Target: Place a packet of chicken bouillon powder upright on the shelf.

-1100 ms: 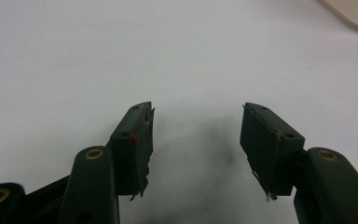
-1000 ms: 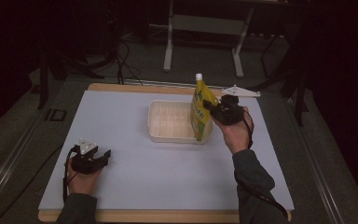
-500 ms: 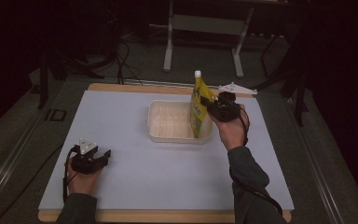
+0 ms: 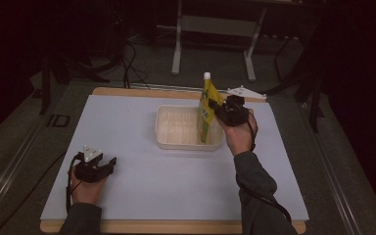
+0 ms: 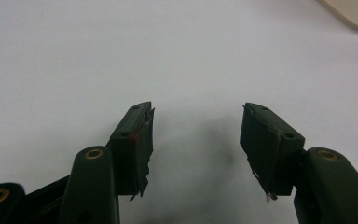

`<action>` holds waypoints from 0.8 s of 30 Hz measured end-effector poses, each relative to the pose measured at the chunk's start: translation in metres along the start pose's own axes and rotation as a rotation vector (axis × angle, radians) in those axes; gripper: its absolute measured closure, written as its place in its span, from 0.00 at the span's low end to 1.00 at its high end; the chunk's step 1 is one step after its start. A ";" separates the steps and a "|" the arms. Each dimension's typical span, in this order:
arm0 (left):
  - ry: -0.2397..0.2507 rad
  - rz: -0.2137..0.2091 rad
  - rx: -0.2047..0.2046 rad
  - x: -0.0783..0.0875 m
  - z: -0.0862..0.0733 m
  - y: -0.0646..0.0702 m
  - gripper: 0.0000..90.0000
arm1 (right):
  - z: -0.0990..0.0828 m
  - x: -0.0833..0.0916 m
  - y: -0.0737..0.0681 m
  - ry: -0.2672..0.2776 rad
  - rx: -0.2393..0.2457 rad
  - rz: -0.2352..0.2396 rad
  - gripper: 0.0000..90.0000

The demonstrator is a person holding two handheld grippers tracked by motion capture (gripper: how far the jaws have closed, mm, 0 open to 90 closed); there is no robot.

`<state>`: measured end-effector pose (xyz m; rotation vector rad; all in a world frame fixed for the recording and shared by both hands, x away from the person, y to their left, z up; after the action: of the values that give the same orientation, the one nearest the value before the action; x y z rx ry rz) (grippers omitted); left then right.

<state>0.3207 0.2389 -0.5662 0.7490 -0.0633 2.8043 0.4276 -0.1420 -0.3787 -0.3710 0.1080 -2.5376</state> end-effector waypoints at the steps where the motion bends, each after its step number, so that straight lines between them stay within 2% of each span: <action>1: -0.001 0.000 0.001 0.000 0.000 0.000 0.48 | 0.000 -0.001 0.000 0.001 0.000 -0.003 1.00; 22: 0.000 0.000 0.000 0.000 0.000 0.000 0.48 | -0.015 -0.011 -0.001 0.027 0.004 -0.020 1.00; 24: 0.000 0.000 0.001 0.000 0.000 0.000 0.48 | -0.017 -0.012 -0.001 0.024 0.017 -0.027 1.00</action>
<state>0.3206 0.2391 -0.5661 0.7489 -0.0616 2.8042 0.4316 -0.1348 -0.3981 -0.3379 0.0914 -2.5681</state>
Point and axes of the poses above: each handheld gripper's, and its own axes: x roughly backward along the jaws, z roughly out of its top, y roughly to its right, the point moved 4 cm from there along -x, roughly forward along the jaws, and after that the axes turned 9 degrees about y, right-handed, at the moved point
